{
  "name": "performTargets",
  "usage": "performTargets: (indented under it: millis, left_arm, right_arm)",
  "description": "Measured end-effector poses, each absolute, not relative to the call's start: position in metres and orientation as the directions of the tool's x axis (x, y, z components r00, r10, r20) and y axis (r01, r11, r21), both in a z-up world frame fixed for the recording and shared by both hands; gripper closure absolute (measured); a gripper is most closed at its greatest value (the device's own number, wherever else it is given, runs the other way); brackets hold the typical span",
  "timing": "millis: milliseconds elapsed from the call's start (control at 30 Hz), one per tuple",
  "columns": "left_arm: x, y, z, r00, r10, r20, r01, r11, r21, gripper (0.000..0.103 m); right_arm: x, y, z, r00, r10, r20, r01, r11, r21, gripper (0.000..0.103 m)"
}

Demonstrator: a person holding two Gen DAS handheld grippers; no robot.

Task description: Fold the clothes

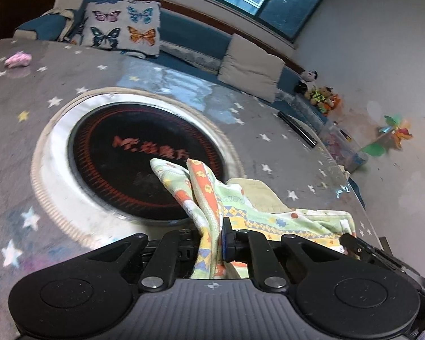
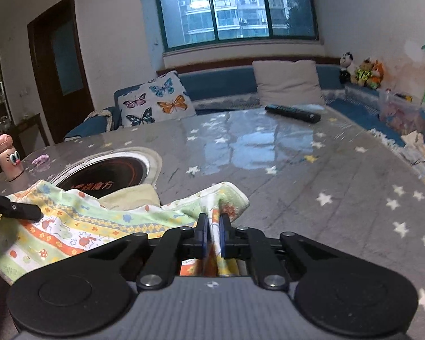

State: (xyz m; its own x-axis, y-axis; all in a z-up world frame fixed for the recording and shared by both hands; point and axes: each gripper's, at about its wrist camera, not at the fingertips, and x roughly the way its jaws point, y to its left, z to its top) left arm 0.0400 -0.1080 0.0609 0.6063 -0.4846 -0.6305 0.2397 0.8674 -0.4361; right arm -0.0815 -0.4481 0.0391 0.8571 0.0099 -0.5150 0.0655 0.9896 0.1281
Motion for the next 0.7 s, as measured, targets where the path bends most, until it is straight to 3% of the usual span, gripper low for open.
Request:
performTargets:
  millis: [700]
  left_arm:
    - [0.107, -0.24, 0.083, 0.542, -0.549, -0.636, 0.426, 0.832, -0.356, 0.093]
  right_arm:
    - [-0.053, -0.539, 0.082, 0.874, -0.207, -0.439, 0.246, 0.969, 0.032, 0.096]
